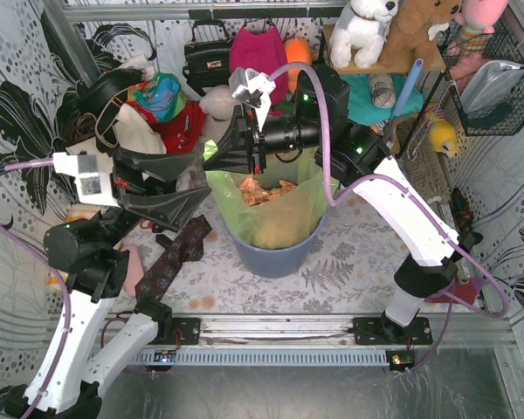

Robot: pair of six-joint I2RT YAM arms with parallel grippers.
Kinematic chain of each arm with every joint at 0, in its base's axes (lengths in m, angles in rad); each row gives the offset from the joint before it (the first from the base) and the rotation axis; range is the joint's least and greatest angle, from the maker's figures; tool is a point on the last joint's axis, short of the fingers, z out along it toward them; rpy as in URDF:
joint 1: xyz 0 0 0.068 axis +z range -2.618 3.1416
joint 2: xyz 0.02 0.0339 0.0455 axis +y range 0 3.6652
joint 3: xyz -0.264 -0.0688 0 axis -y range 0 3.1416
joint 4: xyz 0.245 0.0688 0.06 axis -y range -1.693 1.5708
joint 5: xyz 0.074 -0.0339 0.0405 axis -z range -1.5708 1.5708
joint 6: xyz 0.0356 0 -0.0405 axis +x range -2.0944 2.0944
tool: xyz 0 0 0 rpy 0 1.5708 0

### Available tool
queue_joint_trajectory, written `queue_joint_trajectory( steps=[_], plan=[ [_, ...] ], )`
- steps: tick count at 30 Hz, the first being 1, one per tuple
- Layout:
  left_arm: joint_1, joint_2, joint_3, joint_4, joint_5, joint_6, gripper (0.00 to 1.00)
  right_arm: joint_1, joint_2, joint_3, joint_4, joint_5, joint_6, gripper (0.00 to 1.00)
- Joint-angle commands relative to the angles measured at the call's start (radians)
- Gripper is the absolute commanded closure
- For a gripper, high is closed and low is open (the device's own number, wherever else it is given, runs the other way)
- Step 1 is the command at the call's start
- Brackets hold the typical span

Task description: Tie the trash bag

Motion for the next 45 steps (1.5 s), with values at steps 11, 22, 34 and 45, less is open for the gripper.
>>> queue_joint_trajectory(
  steps=[11, 22, 34, 45],
  plan=[
    [0.0, 0.123, -0.102, 0.297, 0.084, -0.091, 0.16, 0.0, -0.021, 0.024, 0.073, 0.015, 0.071, 1.0],
    [-0.017, 0.312, -0.11, 0.68, 0.241, -0.345, 0.32, 0.0, -0.015, 0.03, 0.077, 0.019, 0.1, 1.0],
    [-0.071, 0.365, -0.09, 0.695, 0.368, -0.385, 0.76, 0.0, -0.008, 0.052, 0.055, 0.036, 0.114, 1.0],
    [-0.076, 0.354, -0.144, 0.587, 0.356, -0.312, 0.84, 0.0, -0.051, -0.001, 0.103, 0.093, 0.126, 1.0]
  ],
)
